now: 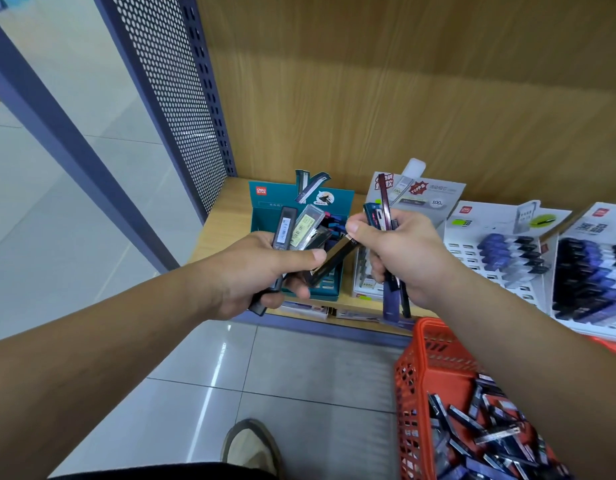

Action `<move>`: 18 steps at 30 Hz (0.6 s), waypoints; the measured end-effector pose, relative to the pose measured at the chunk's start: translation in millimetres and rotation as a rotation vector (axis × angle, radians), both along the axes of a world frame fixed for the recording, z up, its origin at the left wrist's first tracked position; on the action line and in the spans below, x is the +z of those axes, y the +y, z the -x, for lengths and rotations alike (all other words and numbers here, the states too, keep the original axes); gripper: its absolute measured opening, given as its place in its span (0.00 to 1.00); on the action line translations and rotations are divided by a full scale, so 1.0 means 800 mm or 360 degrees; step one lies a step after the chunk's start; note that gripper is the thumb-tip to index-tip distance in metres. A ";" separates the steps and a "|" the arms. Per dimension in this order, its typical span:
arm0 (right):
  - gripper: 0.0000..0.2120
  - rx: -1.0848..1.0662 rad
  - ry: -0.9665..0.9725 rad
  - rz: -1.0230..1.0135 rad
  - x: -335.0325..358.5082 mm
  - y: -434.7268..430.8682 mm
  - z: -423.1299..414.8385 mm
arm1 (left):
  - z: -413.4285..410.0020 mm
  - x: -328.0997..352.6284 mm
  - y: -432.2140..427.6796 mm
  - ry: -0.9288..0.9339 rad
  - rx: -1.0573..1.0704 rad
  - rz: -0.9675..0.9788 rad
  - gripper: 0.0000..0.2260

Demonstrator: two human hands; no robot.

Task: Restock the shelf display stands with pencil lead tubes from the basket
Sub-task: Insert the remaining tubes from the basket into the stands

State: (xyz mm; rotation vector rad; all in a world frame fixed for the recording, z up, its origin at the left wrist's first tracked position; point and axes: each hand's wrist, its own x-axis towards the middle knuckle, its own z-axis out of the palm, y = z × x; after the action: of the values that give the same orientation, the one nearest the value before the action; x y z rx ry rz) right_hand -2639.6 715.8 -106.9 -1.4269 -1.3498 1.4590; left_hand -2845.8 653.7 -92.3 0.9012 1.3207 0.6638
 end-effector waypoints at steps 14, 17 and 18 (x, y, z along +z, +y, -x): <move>0.06 -0.0003 -0.0241 -0.0035 -0.013 -0.021 0.021 | 0.017 0.004 -0.007 0.0323 -0.0135 0.0077 0.14; 0.08 0.0253 -0.0224 0.0153 -0.013 -0.024 0.022 | 0.022 0.007 -0.009 0.0329 -0.0073 0.0028 0.12; 0.08 0.0349 -0.0200 0.0199 -0.012 -0.025 0.022 | 0.023 0.006 -0.008 0.0336 -0.0015 0.0008 0.12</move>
State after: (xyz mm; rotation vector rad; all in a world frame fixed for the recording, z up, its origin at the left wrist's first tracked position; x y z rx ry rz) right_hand -2657.2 695.8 -116.7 -1.5092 -1.5575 1.6423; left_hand -2864.4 647.0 -87.5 0.9934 1.5038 0.5693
